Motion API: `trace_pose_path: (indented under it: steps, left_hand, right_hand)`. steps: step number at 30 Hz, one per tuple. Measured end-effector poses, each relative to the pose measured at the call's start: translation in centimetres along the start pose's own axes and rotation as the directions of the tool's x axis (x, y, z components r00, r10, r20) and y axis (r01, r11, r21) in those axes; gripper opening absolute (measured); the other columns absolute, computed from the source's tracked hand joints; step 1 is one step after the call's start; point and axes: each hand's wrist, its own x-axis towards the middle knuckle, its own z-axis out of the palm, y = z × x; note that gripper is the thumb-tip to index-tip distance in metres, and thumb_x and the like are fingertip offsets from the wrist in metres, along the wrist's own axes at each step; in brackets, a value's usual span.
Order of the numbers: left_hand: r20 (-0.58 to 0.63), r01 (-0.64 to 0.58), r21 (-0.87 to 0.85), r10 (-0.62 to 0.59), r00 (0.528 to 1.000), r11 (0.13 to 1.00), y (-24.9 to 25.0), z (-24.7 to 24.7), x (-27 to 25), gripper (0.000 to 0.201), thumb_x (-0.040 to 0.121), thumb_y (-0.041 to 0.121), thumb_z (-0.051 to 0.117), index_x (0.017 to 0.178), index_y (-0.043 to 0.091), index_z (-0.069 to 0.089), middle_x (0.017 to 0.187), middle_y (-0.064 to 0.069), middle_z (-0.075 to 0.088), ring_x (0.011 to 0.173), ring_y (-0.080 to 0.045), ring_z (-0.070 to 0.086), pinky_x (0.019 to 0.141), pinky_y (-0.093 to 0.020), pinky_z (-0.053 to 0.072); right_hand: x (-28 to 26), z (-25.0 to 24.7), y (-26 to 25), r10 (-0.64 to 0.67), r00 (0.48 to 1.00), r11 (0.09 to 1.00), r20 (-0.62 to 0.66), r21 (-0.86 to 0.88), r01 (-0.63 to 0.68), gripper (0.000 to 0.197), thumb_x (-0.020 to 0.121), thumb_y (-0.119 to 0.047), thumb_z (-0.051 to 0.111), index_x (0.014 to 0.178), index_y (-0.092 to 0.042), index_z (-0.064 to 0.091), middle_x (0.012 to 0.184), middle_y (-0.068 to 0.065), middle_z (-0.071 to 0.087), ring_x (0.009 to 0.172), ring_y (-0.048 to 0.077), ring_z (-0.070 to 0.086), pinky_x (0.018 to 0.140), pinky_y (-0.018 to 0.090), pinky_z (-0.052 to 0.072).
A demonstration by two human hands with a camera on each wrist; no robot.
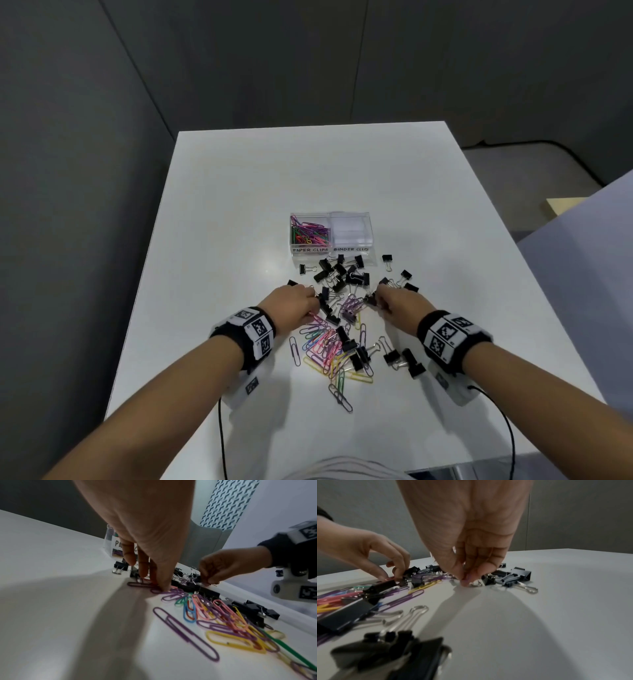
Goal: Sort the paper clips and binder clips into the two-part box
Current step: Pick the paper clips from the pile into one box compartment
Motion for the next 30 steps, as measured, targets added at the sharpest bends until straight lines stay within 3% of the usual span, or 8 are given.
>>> trace_pose_path:
  steps: [2, 5, 7, 10, 12, 17, 20, 30]
  left_hand:
    - [-0.07, 0.001, -0.019, -0.002, 0.998, 1.0, -0.1, 0.5, -0.2, 0.023, 0.095, 0.02, 0.047, 0.104, 0.007, 0.064, 0.107, -0.012, 0.062, 0.1, -0.03, 0.057, 0.08, -0.038, 0.045]
    - [-0.168, -0.008, -0.017, 0.005, 0.986, 1.0, -0.4, 1.1, -0.3, 0.017, 0.09, 0.014, 0.053, 0.09, 0.003, 0.067, 0.093, -0.017, 0.066, 0.087, -0.035, 0.063, 0.073, -0.038, 0.049]
    - [-0.148, 0.04, -0.021, -0.043, 0.988, 0.999, -0.3, 1.0, -0.3, 0.023, 0.095, 0.015, 0.046, 0.102, 0.003, 0.064, 0.104, -0.016, 0.064, 0.097, -0.033, 0.06, 0.081, -0.038, 0.047]
    - [-0.071, 0.127, -0.041, -0.13, 0.989, 0.991, -0.1, 0.9, -0.2, 0.028, 0.098, 0.018, 0.038, 0.115, 0.005, 0.056, 0.118, -0.012, 0.057, 0.108, -0.03, 0.053, 0.087, -0.038, 0.044]
    - [-0.059, 0.156, -0.062, -0.16, 0.985, 0.986, 0.1, 1.0, -0.2, 0.027, 0.098, 0.016, 0.038, 0.116, 0.005, 0.054, 0.12, -0.012, 0.055, 0.11, -0.029, 0.052, 0.084, -0.038, 0.045]
    - [-0.03, 0.214, -0.08, -0.217, 0.976, 0.974, 0.4, 1.2, 0.1, 0.024, 0.093, 0.01, 0.043, 0.114, 0.005, 0.054, 0.118, -0.013, 0.055, 0.109, -0.03, 0.053, 0.084, -0.039, 0.046]
    - [-0.027, 0.229, -0.101, -0.233, 0.972, 0.968, 0.4, 1.4, 0.3, 0.025, 0.09, 0.007, 0.044, 0.113, 0.003, 0.053, 0.117, -0.015, 0.056, 0.108, -0.031, 0.053, 0.086, -0.039, 0.045]
    - [-0.008, 0.249, -0.177, -0.254, 0.967, 0.952, 0.2, 1.4, 0.4, 0.025, 0.089, 0.005, 0.045, 0.112, 0.004, 0.056, 0.118, -0.015, 0.056, 0.111, -0.031, 0.052, 0.089, -0.036, 0.042]
  right_hand:
    - [-0.1, -0.3, 0.0, -0.006, 1.0, 1.0, 0.01, 0.003, 0.006, 0.009, 0.093, -0.018, 0.046, 0.1, -0.013, 0.043, 0.083, 0.002, 0.053, 0.074, 0.019, 0.046, 0.065, 0.027, 0.034]
    - [0.2, -0.7, 0.1, 0.01, 1.0, 0.999, 0.012, 0.047, -0.011, 0.018, 0.094, -0.018, 0.047, 0.11, -0.011, 0.049, 0.095, 0.004, 0.057, 0.079, 0.019, 0.048, 0.069, 0.028, 0.04]
    - [0.5, -1.1, 0.1, 0.038, 0.999, 0.994, 0.007, 0.103, -0.039, 0.013, 0.093, -0.012, 0.045, 0.104, -0.01, 0.052, 0.1, 0.007, 0.058, 0.082, 0.019, 0.048, 0.075, 0.031, 0.043]
    - [0.9, -1.3, -0.6, 0.029, 1.0, 0.99, 0.002, 0.136, -0.029, 0.014, 0.093, -0.004, 0.036, 0.088, -0.014, 0.045, 0.092, 0.005, 0.051, 0.081, 0.02, 0.047, 0.07, 0.027, 0.037]
    - [1.1, -1.1, -1.5, -0.041, 0.999, 0.994, 0.016, 0.1, 0.04, 0.014, 0.094, -0.006, 0.035, 0.091, -0.014, 0.046, 0.096, 0.003, 0.048, 0.081, 0.019, 0.046, 0.071, 0.026, 0.036]
    - [2.1, 0.0, -3.2, -0.222, 0.974, 0.972, 0.036, -0.075, 0.225, 0.033, 0.093, -0.018, 0.049, 0.125, -0.015, 0.05, 0.119, 0.006, 0.049, 0.095, 0.024, 0.057, 0.081, 0.033, 0.049]
    - [2.7, 0.3, -3.5, -0.26, 0.965, 0.954, 0.042, -0.146, 0.263, 0.028, 0.095, -0.026, 0.05, 0.12, -0.015, 0.054, 0.119, 0.008, 0.051, 0.098, 0.025, 0.059, 0.082, 0.036, 0.051]
    - [3.6, -0.1, -3.5, -0.173, 0.982, 0.978, 0.08, -0.103, 0.181, 0.021, 0.092, -0.013, 0.052, 0.113, -0.013, 0.057, 0.114, 0.008, 0.062, 0.105, 0.025, 0.058, 0.087, 0.035, 0.047]
